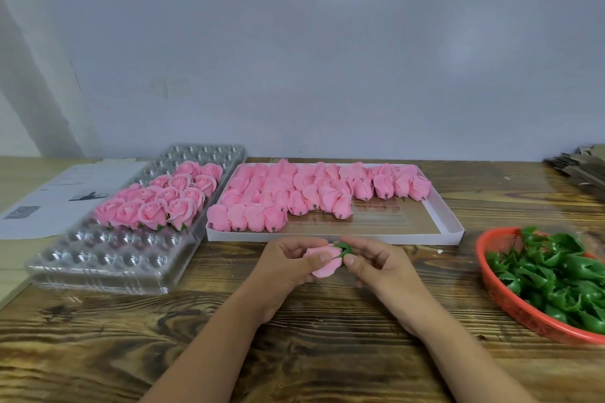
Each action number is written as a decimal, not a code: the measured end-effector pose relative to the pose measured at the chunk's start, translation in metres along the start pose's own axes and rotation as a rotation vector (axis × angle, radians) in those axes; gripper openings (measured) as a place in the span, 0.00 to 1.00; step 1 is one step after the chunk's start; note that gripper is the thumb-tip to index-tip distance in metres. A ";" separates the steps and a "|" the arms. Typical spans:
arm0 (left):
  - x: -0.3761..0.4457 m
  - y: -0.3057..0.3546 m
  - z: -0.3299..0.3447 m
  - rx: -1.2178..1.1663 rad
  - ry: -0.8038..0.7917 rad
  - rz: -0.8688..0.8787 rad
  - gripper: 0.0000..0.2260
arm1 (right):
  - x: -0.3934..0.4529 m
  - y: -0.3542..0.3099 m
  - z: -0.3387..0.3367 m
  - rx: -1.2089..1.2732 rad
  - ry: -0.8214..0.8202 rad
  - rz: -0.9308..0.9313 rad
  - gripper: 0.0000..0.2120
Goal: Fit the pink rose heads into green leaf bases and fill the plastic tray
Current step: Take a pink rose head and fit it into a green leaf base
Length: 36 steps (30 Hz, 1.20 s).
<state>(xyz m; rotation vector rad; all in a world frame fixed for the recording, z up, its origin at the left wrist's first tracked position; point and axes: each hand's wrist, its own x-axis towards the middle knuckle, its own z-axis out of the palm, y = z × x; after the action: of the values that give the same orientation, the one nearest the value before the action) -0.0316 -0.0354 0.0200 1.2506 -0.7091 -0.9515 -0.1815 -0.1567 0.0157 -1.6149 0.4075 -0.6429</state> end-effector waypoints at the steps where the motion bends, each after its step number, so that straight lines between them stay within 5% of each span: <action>1: 0.000 0.000 0.000 -0.005 -0.001 -0.003 0.15 | 0.000 0.001 0.000 -0.012 -0.003 -0.004 0.16; 36: 0.000 0.001 0.002 -0.026 0.001 0.015 0.16 | 0.002 0.007 0.000 0.229 0.071 0.074 0.11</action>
<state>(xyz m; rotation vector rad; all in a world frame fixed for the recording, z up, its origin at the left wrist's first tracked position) -0.0328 -0.0363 0.0211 1.2214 -0.7029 -0.9451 -0.1788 -0.1592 0.0092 -1.3565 0.4276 -0.6672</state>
